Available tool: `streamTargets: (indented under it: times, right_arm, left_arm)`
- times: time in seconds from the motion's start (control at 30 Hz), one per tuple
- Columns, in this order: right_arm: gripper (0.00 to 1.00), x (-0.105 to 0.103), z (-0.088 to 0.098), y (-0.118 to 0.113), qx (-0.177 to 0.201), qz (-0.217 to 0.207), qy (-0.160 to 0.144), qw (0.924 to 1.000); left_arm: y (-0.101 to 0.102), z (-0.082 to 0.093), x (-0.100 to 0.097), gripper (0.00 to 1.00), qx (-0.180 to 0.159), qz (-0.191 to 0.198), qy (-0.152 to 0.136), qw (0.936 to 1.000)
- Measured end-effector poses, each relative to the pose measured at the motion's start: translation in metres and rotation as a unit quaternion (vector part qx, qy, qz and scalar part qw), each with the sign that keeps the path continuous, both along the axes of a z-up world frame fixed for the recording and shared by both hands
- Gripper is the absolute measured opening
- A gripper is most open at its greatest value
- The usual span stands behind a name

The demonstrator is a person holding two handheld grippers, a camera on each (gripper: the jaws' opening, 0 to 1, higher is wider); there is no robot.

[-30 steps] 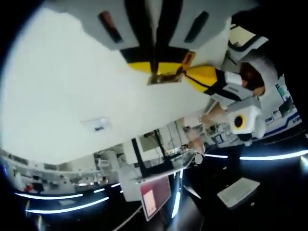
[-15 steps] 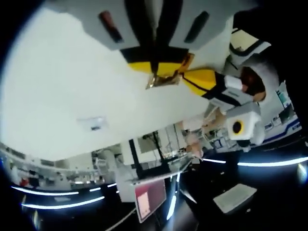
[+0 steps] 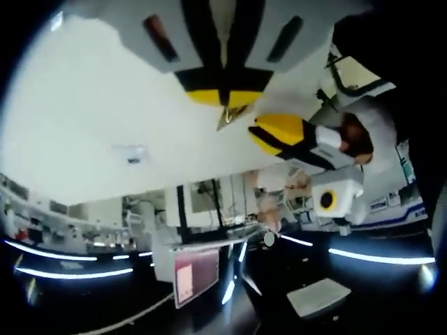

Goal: Arrange the skincare products in the storage area until every visible bottle or jar stands upright without overlapping.

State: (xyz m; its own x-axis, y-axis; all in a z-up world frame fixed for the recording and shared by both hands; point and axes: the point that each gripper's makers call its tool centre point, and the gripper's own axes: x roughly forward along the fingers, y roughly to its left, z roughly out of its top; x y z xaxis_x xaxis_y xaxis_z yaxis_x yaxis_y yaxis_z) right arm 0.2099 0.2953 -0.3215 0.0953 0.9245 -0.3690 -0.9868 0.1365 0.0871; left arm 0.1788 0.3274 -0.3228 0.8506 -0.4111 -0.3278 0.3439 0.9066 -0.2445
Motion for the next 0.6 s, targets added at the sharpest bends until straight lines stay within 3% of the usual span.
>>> streamTargets:
  times: [0.23,0.47,0.6]
  right_arm:
    - [0.0,-0.019,0.013,-0.01,-0.015,0.055,-0.068,0.9961]
    - [0.0,-0.024,0.018,-0.015,-0.027,0.075,-0.099,0.9919]
    - [0.0,-0.034,0.017,-0.016,-0.044,0.112,-0.137,0.9832]
  left_arm:
    - [-0.01,0.003,0.003,0.15,0.006,-0.028,-0.008,0.9996]
    - [-0.022,0.008,0.003,0.15,0.019,-0.059,-0.017,0.9979]
    - [-0.03,0.011,0.0,0.15,0.031,-0.083,-0.024,0.9957]
